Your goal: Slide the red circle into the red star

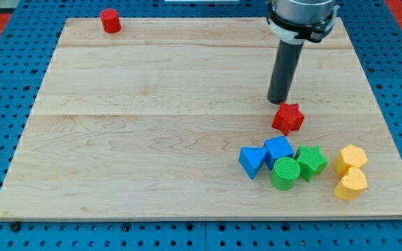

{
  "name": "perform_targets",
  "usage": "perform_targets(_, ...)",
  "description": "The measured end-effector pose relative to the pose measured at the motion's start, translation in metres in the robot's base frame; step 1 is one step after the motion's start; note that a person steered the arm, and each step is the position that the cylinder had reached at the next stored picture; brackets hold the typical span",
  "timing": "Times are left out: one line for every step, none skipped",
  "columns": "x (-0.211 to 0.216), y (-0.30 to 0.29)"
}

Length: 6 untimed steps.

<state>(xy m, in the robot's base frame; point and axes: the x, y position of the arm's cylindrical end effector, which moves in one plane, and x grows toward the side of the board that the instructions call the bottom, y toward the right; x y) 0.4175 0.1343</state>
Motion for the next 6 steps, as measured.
perform_targets(0.052,-0.002)
perform_targets(0.042,0.006)
perform_targets(-0.015,-0.086)
perform_targets(-0.068,-0.218)
perform_targets(-0.132,-0.329)
perform_targets(-0.197,-0.398)
